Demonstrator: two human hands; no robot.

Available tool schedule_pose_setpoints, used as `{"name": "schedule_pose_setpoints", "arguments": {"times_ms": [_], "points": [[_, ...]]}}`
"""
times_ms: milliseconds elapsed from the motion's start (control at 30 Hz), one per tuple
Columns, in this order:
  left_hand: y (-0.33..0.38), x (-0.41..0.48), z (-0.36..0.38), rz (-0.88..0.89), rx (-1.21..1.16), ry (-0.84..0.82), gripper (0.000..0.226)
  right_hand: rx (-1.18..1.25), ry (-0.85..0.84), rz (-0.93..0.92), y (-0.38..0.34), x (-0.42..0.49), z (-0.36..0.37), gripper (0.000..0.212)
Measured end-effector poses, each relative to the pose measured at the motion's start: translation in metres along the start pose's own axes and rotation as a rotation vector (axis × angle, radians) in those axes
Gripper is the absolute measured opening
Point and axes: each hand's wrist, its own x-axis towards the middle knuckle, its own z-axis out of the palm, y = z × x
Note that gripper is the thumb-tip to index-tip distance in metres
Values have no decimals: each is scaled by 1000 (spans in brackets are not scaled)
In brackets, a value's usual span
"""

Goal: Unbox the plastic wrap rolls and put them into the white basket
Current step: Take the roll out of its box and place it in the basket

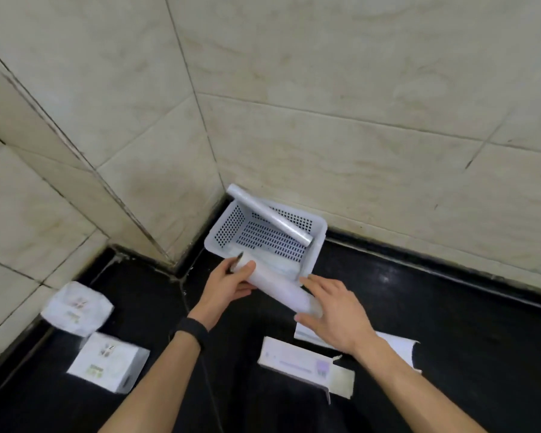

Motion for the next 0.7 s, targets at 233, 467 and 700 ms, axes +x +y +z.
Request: {"name": "schedule_pose_setpoints", "arguments": {"times_ms": [233,467,700], "points": [[15,60,-37,-45,-72,-5,49,-85,57,-7,-31,65,16,60],[-1,139,-77,243,892,255,70,13,123,79,-45,146,3,60],[-43,171,-84,162,1247,132,69,143,160,44,-52,228,23,57]]}}
